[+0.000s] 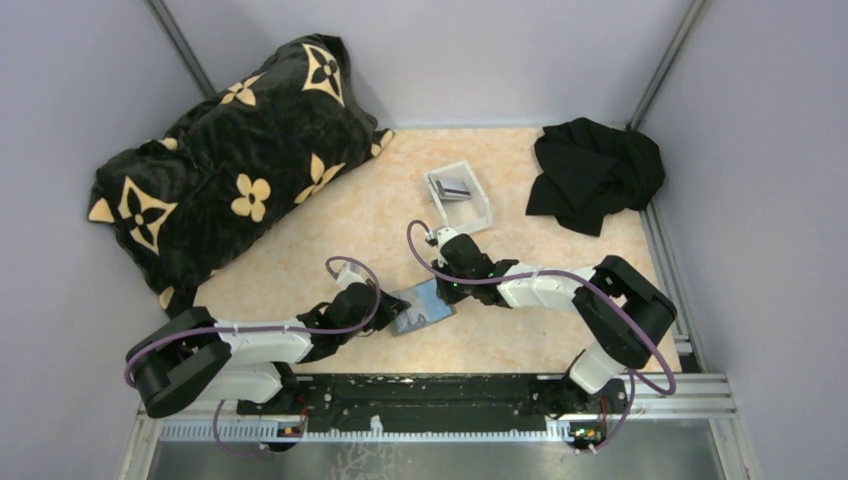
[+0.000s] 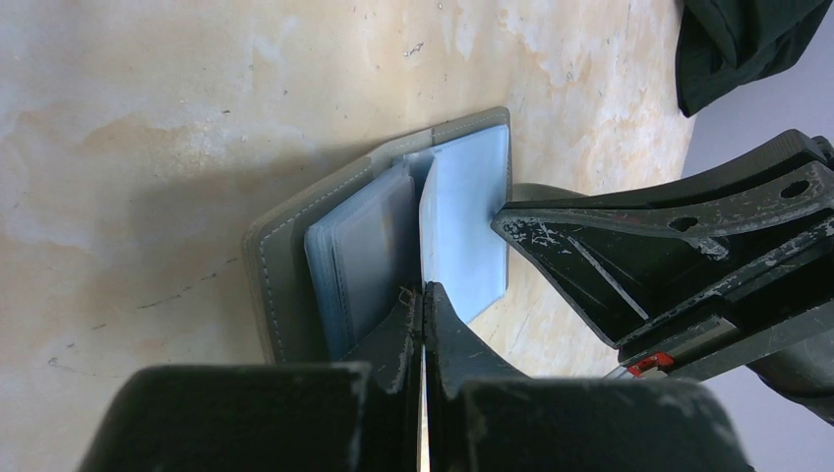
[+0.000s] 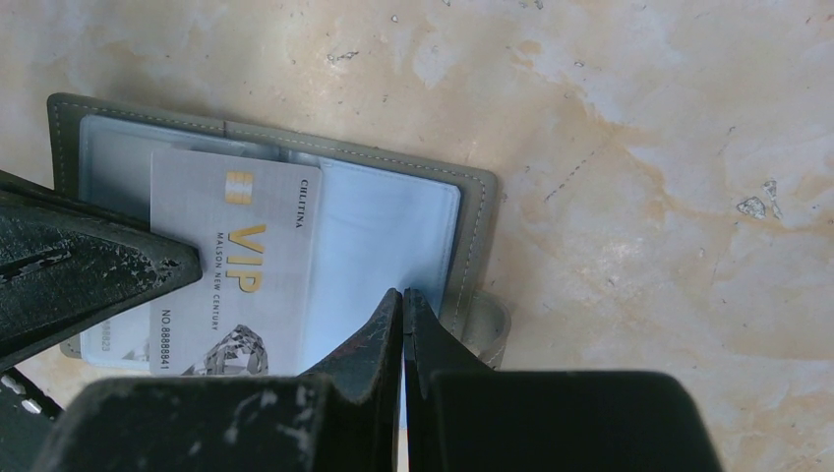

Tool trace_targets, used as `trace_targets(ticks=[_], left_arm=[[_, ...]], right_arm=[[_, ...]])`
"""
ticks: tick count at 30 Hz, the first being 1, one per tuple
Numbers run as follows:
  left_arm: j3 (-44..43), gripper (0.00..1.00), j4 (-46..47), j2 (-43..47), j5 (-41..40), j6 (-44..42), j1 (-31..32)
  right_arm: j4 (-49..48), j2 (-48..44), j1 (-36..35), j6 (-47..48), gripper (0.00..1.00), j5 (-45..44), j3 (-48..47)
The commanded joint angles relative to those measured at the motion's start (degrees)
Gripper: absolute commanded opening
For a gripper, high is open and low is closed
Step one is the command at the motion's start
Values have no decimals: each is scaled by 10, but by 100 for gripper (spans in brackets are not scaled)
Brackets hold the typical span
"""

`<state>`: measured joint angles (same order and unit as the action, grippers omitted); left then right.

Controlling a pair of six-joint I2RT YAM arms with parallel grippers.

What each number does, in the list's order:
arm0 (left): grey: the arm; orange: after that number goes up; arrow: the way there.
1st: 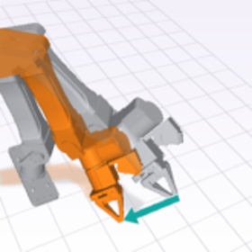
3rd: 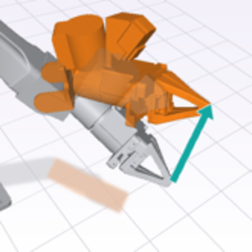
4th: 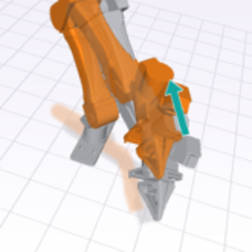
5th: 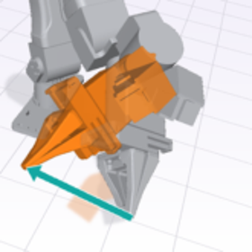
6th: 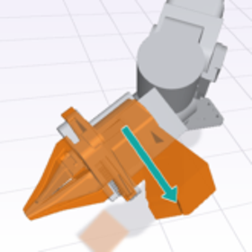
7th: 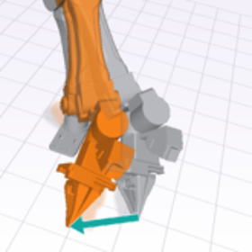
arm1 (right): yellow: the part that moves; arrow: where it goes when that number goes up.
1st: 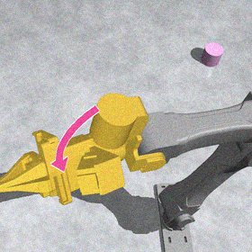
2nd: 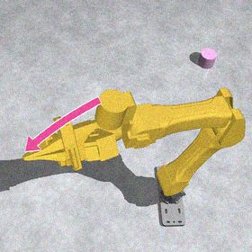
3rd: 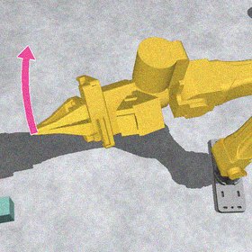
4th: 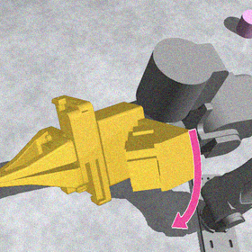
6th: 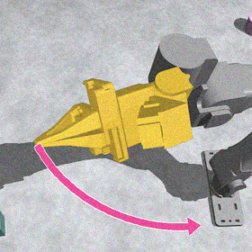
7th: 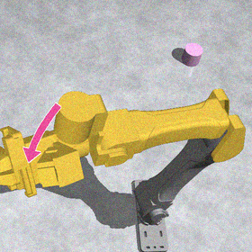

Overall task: Put the credit cards into the card holder
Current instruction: Insert the credit card into the card holder.

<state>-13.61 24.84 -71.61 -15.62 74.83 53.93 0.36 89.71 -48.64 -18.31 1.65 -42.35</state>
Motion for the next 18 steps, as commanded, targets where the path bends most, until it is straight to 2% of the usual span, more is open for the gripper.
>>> trace_targets(ticks=[1, 7, 18], left_arm=[[7, 0, 2, 3, -29, 5, 4], [8, 0, 6, 5, -48, 2, 4], [-2, 0, 30, -35, -1, -4, 4]], right_arm=[[-10, 5, -8, -7, 0, -3, 9], [-11, 8, -8, -7, 0, -2, 10], [-9, 7, -8, -8, 0, -4, 11]])
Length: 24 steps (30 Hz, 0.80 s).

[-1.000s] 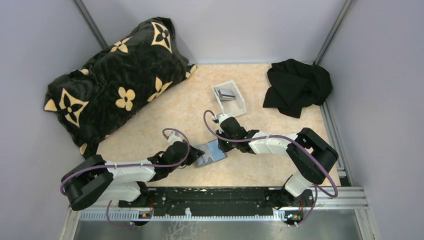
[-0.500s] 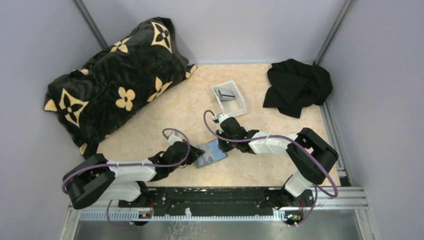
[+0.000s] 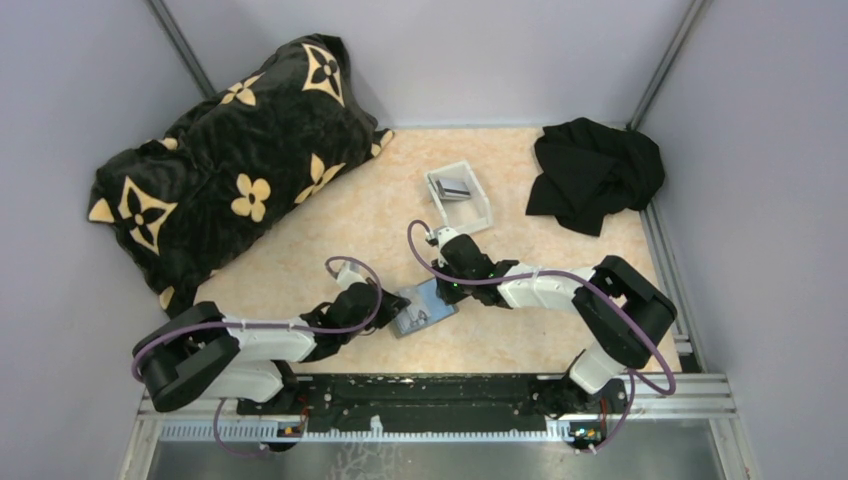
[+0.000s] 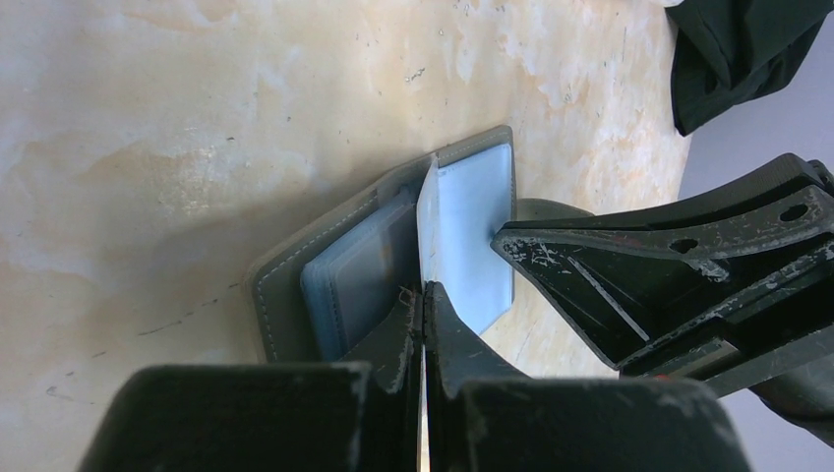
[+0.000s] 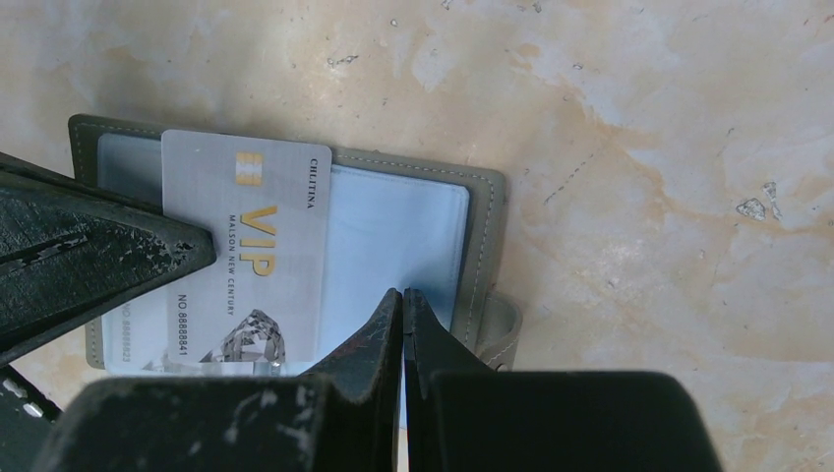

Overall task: Put the credit cards into the card holder
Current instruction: Insert the credit card into the card holder.

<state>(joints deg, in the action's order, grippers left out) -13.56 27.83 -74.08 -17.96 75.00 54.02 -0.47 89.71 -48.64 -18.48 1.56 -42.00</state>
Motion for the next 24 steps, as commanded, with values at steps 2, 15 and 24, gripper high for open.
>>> trace_targets(ticks=[2, 15, 24], left_arm=[[-3, 0, -4, -7, 32, -4, 4], [-5, 0, -32, 6, 37, 12, 26], [-13, 0, -36, -12, 4, 9, 28]], right_arm=[[-2, 8, -8, -7, 0, -3, 7], [-5, 17, -8, -10, 0, -6, 3], [-3, 18, -8, -9, 0, -4, 5]])
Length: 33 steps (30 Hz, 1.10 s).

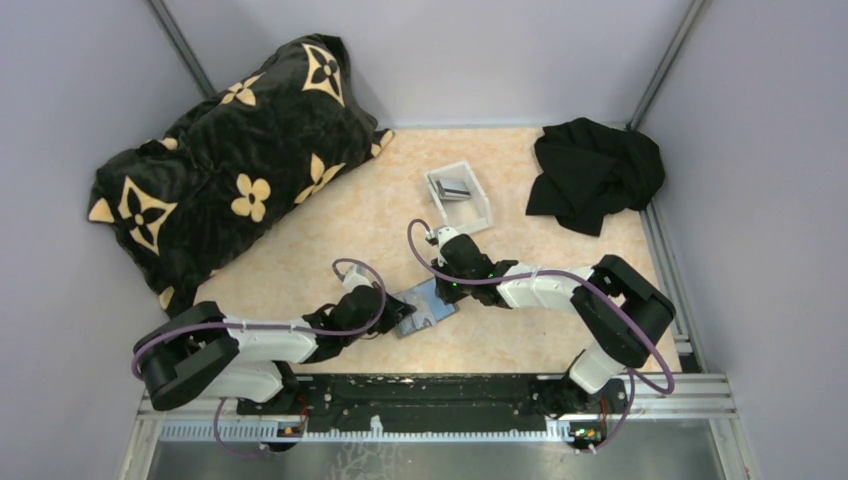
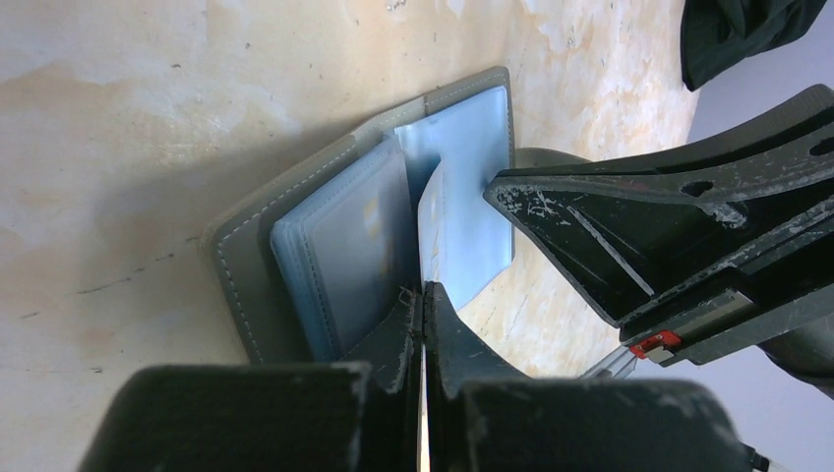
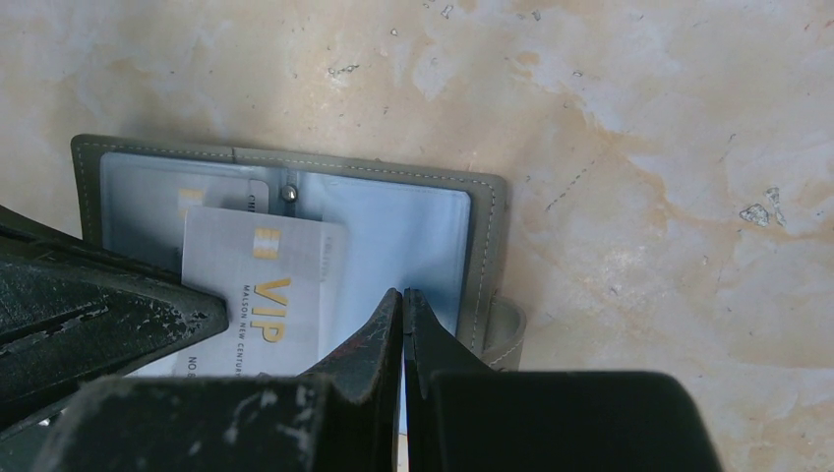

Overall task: Put the credit cards into the card holder
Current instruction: Insert the credit card into the card holder.

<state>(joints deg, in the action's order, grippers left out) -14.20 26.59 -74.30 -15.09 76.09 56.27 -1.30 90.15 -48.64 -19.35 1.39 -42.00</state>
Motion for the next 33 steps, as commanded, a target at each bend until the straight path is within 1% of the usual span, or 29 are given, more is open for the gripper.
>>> trace_targets(ticks=[1, 5, 11, 16, 21, 29, 33], left_arm=[[-7, 0, -26, -8, -31, -2, 4], [-12, 0, -62, 10, -63, 2, 4], [-2, 0, -48, 6, -87, 9, 4], [-7, 0, -6, -26, -71, 1, 4], [-19, 0, 8, -48, -46, -10, 4], [-9, 0, 0, -37, 2, 8, 6], [-3, 0, 0, -32, 11, 23, 12]], right_arm=[[6, 13, -8, -1, 0, -2, 5], [6, 13, -8, 0, 0, -4, 6], [5, 18, -8, 0, 0, -2, 6], [4, 18, -8, 0, 0, -2, 7], [5, 17, -8, -2, 0, -2, 8], [2, 19, -8, -3, 0, -8, 9], [0, 20, -7, -4, 0, -12, 9]])
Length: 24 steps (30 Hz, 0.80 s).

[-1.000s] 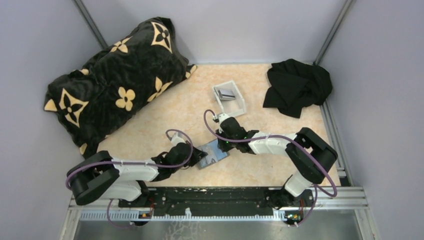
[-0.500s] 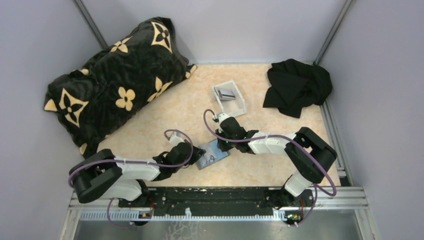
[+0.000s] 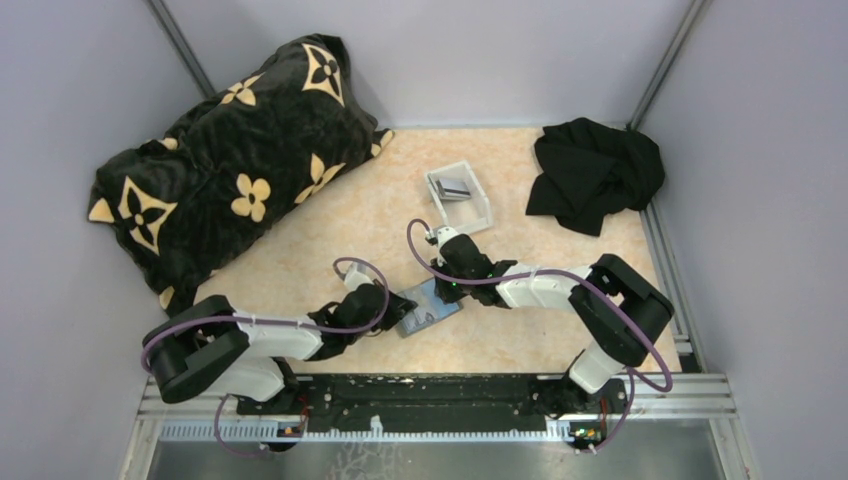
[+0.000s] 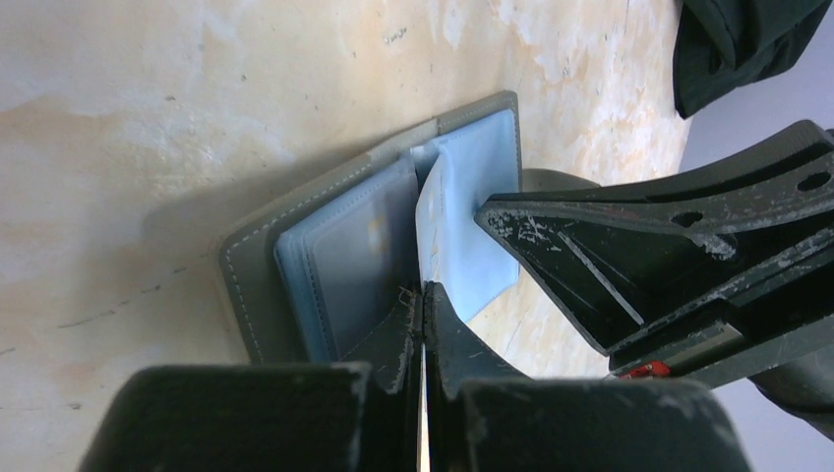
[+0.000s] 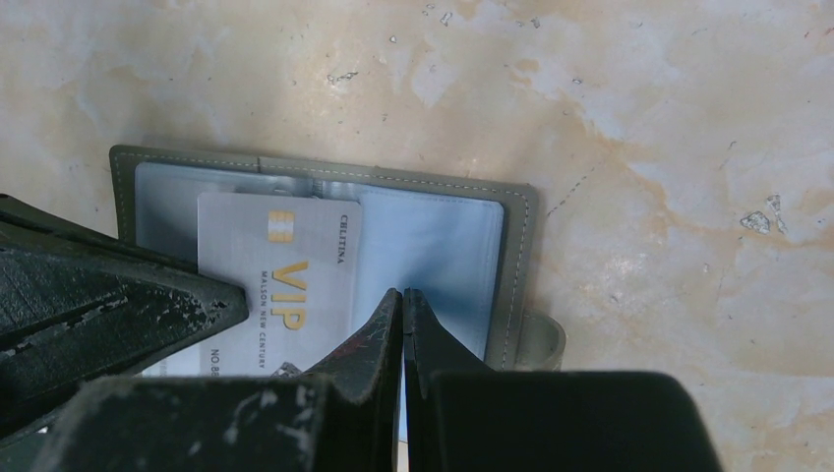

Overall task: Put the credit cards into the card holder
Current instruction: Insert the credit card into the card holder.

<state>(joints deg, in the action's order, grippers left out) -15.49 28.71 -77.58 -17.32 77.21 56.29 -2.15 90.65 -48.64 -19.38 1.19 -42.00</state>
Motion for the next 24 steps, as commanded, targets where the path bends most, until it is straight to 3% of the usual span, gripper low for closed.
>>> trace_targets(ticks=[1, 24], left_arm=[[8, 0, -22, 1, 34, 12, 13], [-10, 0, -18, -42, -59, 11, 17]], right_arm=[[9, 16, -7, -4, 0, -11, 9], [28, -14, 1, 4, 0, -46, 15]])
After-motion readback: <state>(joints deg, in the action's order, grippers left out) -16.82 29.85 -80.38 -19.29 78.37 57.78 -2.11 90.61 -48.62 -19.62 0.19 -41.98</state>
